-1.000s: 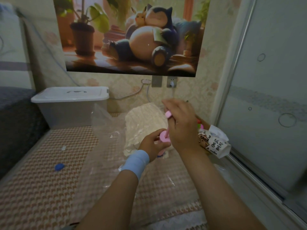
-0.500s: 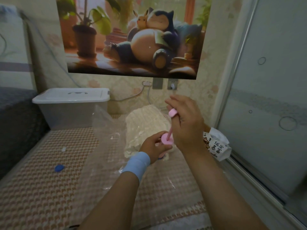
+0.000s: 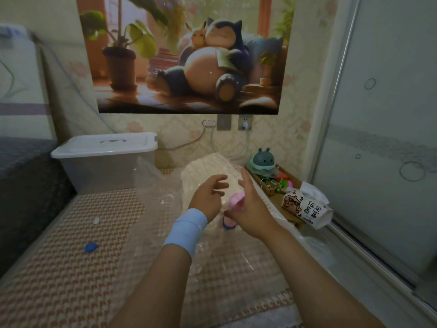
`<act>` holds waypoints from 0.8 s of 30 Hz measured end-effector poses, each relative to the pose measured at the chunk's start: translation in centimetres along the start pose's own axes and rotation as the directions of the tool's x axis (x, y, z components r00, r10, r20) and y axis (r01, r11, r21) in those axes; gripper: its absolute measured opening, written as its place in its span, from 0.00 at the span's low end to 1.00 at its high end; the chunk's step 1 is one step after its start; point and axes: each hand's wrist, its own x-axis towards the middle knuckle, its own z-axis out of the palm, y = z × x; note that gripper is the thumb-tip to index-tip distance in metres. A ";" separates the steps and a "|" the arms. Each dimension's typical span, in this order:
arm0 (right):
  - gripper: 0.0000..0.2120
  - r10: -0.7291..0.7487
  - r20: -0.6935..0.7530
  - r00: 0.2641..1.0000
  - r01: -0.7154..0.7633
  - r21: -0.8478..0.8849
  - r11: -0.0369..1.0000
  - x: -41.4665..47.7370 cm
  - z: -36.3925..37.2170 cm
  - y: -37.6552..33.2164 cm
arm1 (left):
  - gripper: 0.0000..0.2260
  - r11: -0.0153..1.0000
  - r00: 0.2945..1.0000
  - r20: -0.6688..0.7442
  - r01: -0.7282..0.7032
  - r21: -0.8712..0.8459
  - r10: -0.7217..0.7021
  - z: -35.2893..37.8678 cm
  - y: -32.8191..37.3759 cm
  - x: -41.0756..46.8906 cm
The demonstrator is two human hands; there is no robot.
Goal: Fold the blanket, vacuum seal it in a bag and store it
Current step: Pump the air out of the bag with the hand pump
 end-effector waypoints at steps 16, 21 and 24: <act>0.13 0.065 0.014 0.998 -0.066 0.038 0.997 1.9 1.8 0.2 | 0.09 0.548 0.925 0.228 -0.365 0.752 0.303 -0.8 3.5 -0.5; 0.16 0.116 0.013 0.993 -0.116 0.014 0.993 2.3 2.5 0.7 | 0.04 0.434 0.692 0.030 -0.485 0.759 0.721 -2.9 8.7 -1.7; 0.16 0.093 0.026 0.995 -0.093 -0.024 0.995 2.4 2.9 0.3 | 0.06 0.458 0.602 -0.088 -0.496 0.738 0.794 -4.5 9.7 -1.5</act>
